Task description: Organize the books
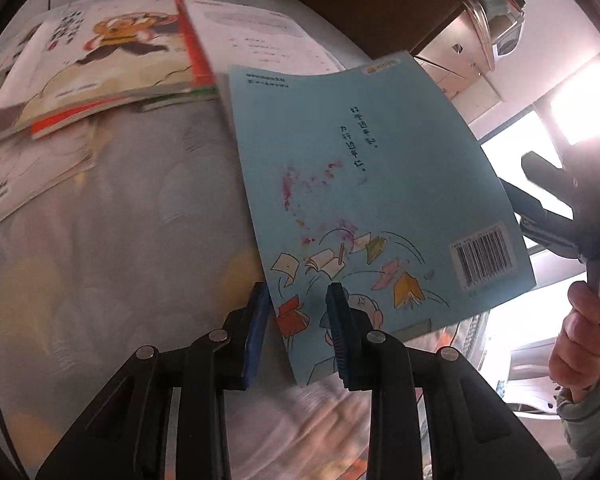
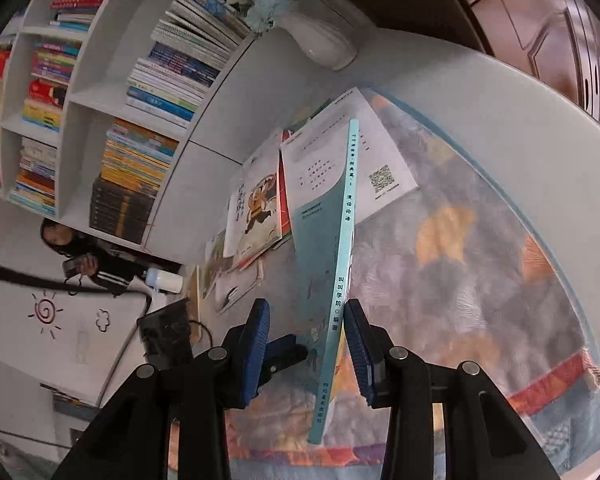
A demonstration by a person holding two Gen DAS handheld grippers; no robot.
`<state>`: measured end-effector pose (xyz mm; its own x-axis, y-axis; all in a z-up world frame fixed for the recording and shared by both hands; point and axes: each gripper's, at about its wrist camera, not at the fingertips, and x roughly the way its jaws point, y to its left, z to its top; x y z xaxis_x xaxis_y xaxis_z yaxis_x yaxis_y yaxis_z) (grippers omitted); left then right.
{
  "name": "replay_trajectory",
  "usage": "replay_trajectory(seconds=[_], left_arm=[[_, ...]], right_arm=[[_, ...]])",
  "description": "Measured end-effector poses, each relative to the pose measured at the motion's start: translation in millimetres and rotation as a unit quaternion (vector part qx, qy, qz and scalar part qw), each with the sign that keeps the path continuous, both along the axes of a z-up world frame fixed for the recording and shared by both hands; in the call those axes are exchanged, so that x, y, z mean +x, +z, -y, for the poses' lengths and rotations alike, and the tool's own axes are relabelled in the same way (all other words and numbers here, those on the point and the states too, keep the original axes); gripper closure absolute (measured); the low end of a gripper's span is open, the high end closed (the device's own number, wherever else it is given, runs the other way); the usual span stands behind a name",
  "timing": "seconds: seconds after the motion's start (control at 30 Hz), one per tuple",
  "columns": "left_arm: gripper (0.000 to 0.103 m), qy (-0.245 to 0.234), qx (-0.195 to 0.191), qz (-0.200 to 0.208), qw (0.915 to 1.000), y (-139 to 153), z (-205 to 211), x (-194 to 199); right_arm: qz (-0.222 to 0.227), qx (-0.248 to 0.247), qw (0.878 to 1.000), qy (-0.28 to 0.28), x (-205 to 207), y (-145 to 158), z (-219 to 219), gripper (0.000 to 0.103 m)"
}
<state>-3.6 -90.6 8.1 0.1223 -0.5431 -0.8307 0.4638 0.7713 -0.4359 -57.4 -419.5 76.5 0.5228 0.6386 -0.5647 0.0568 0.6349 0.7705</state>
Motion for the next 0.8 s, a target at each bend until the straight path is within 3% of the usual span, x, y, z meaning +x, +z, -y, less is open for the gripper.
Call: replay_trajectory(seconds=[0.07,0.2,0.4,0.5,0.6,0.7,0.8], left_arm=[[0.078,0.001,-0.004,0.002,1.0,1.1,-9.1,-0.1],[0.078,0.008,-0.006,0.023,0.9997,12.8,-41.0,-7.6],[0.077,0.107,0.018,0.076,0.9911,46.6,-147.7,-11.9],[0.077,0.179,0.038,0.087,0.9793,60.7,-218.4,-9.1],[0.078,0.216,0.051,0.09,0.9708,65.7,-266.7,-11.1],[0.075,0.214,0.045,0.076,0.9729,60.5,-280.9,-11.0],[0.068,0.182,0.053,0.055,0.9803,40.9,-260.8,-5.6]], right_arm=[[0.0,0.01,1.0,-0.004,1.4,0.3,-6.9,0.065],[0.037,0.008,0.999,0.022,3.7,28.8,-43.0,0.065],[0.08,0.013,0.994,0.074,20.3,64.3,-121.9,0.065],[0.066,0.02,0.991,0.112,40.5,56.5,-174.1,0.065],[0.035,0.001,0.988,0.15,47.6,35.9,-219.8,0.065],[0.001,-0.031,0.986,0.165,45.1,11.0,-241.4,0.065],[-0.042,-0.11,0.981,0.156,39.3,-15.3,-249.9,0.065]])
